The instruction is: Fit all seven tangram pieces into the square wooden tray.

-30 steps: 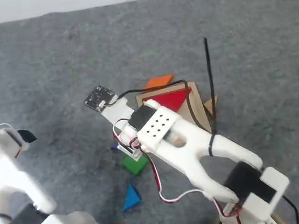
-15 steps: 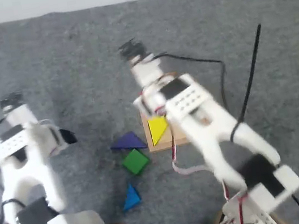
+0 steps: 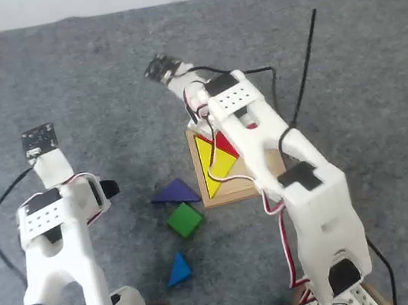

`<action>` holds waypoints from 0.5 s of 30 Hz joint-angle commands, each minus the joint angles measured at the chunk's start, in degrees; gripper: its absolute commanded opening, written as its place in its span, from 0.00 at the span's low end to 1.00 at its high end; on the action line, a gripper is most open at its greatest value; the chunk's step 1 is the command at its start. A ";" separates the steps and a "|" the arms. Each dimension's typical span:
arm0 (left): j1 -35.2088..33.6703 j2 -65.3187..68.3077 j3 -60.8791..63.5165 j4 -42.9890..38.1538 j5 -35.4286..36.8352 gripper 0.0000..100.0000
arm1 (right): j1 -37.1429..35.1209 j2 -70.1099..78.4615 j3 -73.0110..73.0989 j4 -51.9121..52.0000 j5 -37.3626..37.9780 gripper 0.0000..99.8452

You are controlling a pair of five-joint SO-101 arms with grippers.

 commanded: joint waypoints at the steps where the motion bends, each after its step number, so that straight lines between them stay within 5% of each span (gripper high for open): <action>1: 0.26 -2.37 0.04 -0.88 -0.53 0.29 | 1.45 1.89 -6.51 2.24 4.22 0.23; 15: 0.44 -2.37 0.04 -0.70 -0.62 0.29 | 7.52 8.04 -16.97 6.73 4.13 0.23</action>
